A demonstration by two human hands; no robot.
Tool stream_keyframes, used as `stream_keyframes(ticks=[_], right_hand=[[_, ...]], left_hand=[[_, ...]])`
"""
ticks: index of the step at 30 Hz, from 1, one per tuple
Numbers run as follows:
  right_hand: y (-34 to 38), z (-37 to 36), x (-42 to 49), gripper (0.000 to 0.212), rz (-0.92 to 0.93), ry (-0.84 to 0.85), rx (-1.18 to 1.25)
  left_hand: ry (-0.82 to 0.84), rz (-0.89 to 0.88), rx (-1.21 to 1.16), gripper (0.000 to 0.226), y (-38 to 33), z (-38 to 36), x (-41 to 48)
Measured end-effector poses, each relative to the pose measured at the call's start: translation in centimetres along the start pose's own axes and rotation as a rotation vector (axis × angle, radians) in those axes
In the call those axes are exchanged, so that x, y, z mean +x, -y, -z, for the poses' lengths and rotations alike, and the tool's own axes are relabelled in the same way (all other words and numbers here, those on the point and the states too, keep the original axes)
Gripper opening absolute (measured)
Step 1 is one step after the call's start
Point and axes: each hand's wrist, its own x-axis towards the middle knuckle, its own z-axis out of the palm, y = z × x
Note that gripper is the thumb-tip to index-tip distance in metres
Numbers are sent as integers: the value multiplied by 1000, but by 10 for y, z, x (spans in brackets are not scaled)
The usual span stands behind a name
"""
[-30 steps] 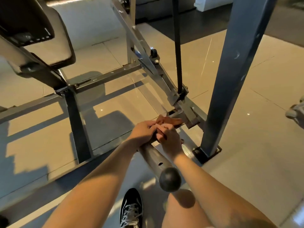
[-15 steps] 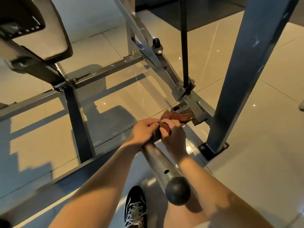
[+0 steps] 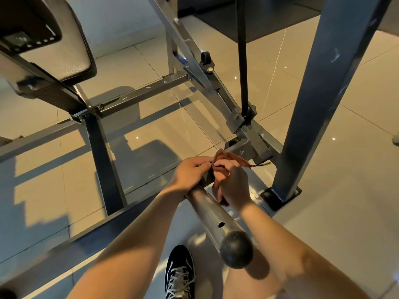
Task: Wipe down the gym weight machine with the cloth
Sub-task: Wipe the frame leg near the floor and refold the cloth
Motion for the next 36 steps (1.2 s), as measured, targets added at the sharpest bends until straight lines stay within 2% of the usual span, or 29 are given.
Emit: stream_keyframes(ticks=[3, 5, 7, 8, 10, 11, 12, 14, 15, 17, 18, 20, 23, 24, 27, 28, 30, 33, 36], right_hand=[[-21, 6, 12, 11, -128, -127, 27], [-24, -1, 10, 11, -203, -218, -46], [-18, -17, 2, 11, -126, -204, -45], [-12, -22, -2, 14, -70, -117, -46], [-11, -26, -10, 17, 174, 0, -122], [-14, -23, -6, 16, 266, -7, -128], [-9, -11, 1, 17, 225, -12, -61], [-16, 7, 18, 25, 26, -121, 13], [-28, 12, 28, 22, -71, -192, 30], [-46, 11, 36, 17, -267, -218, 64], [-46, 3, 33, 16, -288, -217, 29], [-35, -14, 21, 19, -167, -144, -3], [-39, -6, 19, 24, 131, -21, -104], [-45, 3, 26, 24, 120, -33, -100], [-50, 19, 38, 17, -205, -179, 34], [-43, 18, 38, 17, -254, -227, 32], [-32, 13, 34, 19, -234, -230, 60], [-21, 7, 22, 23, -68, -73, 73], [-14, 17, 22, 20, -33, 2, 22]], left_hand=[[-25, 23, 59, 26, 5, 2, 3], [-22, 29, 70, 26, 7, 1, 3], [-6, 21, 64, 28, 4, 1, 2], [14, 2, 62, 31, 2, 2, 2], [62, -49, 92, 34, -1, 2, 2], [81, -80, 123, 33, -3, 1, 2], [91, -109, 160, 31, -5, 0, 3], [102, -135, 226, 25, -7, -4, 7], [115, -152, 268, 25, -8, -6, 10], [143, -178, 336, 26, -8, -9, 15], [150, -184, 343, 27, -8, -10, 17], [152, -182, 332, 27, -9, -12, 21], [174, -234, 348, 29, -14, -14, 24], [186, -266, 371, 28, -14, -15, 26], [188, -313, 402, 25, -11, -14, 28], [185, -315, 406, 24, -10, -14, 28], [184, -313, 392, 23, -9, -13, 28], [182, -314, 363, 26, -11, -14, 27], [181, -291, 345, 27, -10, -13, 26]])
